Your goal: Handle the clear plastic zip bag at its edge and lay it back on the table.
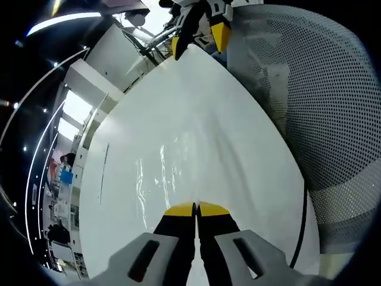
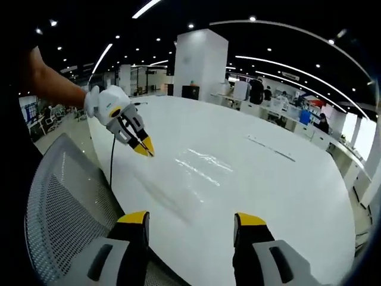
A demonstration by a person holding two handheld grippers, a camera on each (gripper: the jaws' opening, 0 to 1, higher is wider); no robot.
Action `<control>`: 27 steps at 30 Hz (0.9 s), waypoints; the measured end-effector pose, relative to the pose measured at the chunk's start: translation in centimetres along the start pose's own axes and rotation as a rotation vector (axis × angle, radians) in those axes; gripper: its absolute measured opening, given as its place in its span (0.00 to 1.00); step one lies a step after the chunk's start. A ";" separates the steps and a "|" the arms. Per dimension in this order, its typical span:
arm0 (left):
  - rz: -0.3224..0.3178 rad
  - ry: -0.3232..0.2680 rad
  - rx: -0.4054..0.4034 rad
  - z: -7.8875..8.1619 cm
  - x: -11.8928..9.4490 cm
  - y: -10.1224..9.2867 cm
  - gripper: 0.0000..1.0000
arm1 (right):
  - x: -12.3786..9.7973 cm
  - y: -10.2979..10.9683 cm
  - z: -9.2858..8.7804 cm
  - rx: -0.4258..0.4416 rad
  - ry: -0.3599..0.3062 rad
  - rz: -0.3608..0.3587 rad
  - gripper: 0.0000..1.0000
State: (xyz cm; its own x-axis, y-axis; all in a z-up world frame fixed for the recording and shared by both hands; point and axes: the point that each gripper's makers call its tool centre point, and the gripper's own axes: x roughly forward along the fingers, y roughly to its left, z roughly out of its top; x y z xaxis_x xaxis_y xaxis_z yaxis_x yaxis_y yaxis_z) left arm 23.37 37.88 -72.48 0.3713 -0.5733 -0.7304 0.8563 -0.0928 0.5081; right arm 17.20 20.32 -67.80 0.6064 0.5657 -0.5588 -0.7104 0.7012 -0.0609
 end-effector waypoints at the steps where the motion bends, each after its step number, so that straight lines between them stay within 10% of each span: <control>1: -0.011 0.003 -0.016 -0.2 0.2 -0.1 0.00 | 0.0 0.0 0.0 0.003 -0.001 0.000 0.56; 27: -0.045 0.050 -0.009 -2.4 2.8 1.6 0.00 | -0.1 -0.3 -0.3 0.056 -0.046 -0.060 0.74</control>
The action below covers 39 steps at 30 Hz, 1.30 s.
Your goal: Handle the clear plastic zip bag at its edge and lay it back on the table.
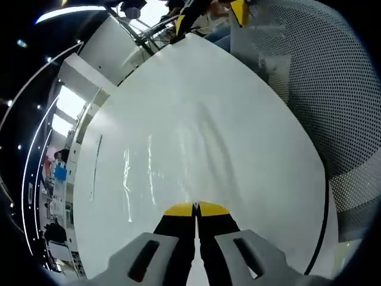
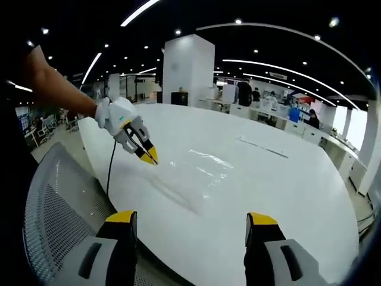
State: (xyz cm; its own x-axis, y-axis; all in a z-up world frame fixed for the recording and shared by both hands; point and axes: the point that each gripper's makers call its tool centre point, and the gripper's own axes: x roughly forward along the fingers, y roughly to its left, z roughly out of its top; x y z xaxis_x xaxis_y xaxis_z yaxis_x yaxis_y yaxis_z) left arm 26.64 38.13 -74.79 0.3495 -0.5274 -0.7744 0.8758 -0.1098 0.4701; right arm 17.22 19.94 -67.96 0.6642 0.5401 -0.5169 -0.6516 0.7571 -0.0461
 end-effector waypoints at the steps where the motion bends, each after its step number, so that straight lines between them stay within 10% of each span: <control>1: 0.000 -0.001 -0.003 0.0 0.1 0.1 0.00 | 0.0 -0.1 0.0 0.002 -0.001 -0.004 0.74; 21: -0.013 0.015 -0.144 -0.9 1.4 0.1 0.01 | 0.2 -0.6 -0.1 0.005 0.002 -0.026 0.76; 39: -0.014 -0.019 -0.379 -1.5 -0.4 -1.3 0.28 | 0.4 -0.4 -0.1 -0.004 0.006 -0.018 0.77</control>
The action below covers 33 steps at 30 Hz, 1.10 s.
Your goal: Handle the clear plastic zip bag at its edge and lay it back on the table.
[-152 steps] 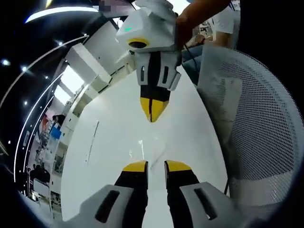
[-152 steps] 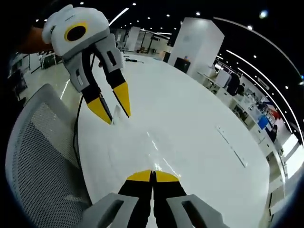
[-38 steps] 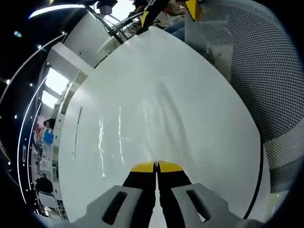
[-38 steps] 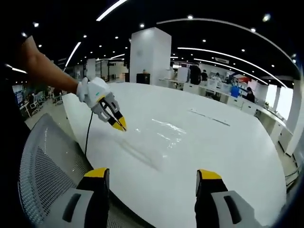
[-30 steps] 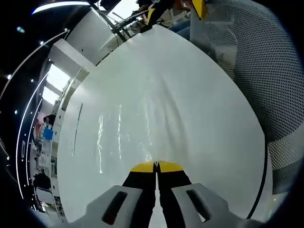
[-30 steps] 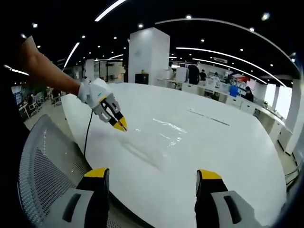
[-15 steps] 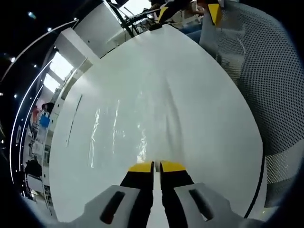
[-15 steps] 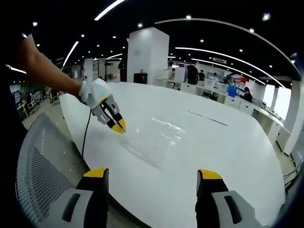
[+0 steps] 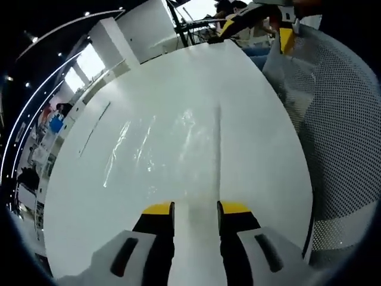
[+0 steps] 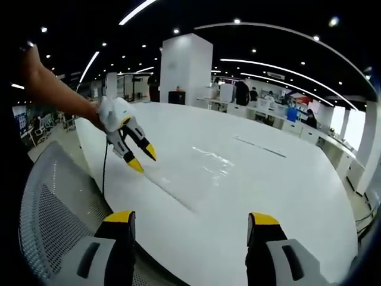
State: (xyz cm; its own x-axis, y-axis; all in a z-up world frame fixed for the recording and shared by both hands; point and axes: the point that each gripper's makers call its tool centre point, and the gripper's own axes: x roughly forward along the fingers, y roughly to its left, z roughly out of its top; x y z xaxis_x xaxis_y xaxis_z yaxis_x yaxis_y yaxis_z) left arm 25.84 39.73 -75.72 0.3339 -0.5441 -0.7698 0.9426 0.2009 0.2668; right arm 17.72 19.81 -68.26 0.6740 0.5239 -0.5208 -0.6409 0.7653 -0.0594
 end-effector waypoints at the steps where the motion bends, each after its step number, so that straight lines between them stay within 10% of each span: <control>1: 0.001 -0.003 -0.001 0.0 -0.2 -0.1 0.29 | 0.0 0.0 0.0 0.000 0.000 0.001 0.77; 19: 0.153 -0.142 -0.300 1.7 -4.8 0.2 0.49 | 0.2 0.1 -0.3 -0.016 0.019 0.008 0.83; 33: 0.248 -0.202 -0.422 2.7 -8.2 -3.2 0.60 | -0.1 -0.4 -0.8 -0.013 0.006 0.002 0.88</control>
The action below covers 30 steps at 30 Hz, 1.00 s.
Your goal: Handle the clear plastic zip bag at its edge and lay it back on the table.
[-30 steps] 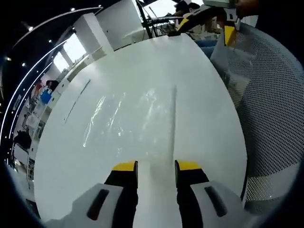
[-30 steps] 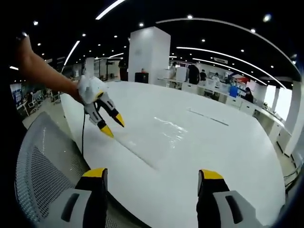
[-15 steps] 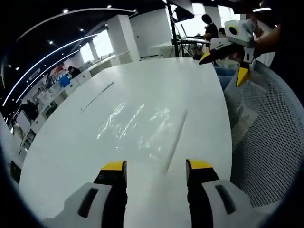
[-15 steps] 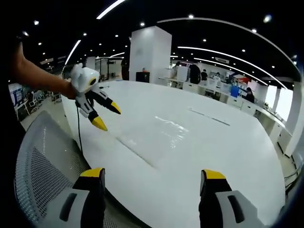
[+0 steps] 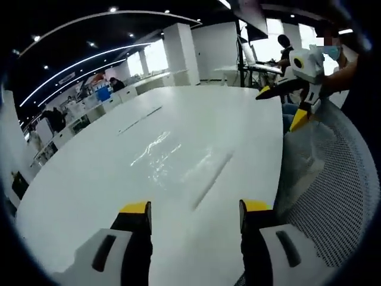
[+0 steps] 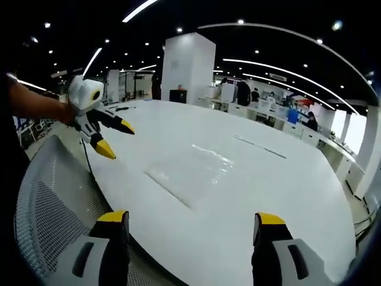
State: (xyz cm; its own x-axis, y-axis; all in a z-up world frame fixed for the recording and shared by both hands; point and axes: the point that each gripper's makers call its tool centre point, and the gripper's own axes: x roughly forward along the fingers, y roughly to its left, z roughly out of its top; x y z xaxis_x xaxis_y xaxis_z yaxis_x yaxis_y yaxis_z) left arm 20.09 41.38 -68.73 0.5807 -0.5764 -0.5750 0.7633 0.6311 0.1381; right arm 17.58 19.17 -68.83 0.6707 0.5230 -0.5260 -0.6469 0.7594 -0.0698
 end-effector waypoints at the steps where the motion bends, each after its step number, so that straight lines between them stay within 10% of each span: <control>1: 0.009 0.002 0.002 -0.1 -0.2 -0.1 0.61 | 0.0 0.0 -0.1 0.001 0.001 0.003 0.88; 30: 0.094 -0.127 -0.139 -1.1 -2.3 -2.2 0.87 | -0.4 0.3 -0.2 -0.025 -0.070 0.009 0.93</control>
State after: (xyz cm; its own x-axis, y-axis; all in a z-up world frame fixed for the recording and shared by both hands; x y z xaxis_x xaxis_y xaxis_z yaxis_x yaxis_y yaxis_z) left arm 16.78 41.87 -68.62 0.6854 -0.5668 -0.4571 0.6627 0.7457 0.0692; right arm 17.09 19.12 -68.81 0.6883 0.5562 -0.4658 -0.6612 0.7450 -0.0875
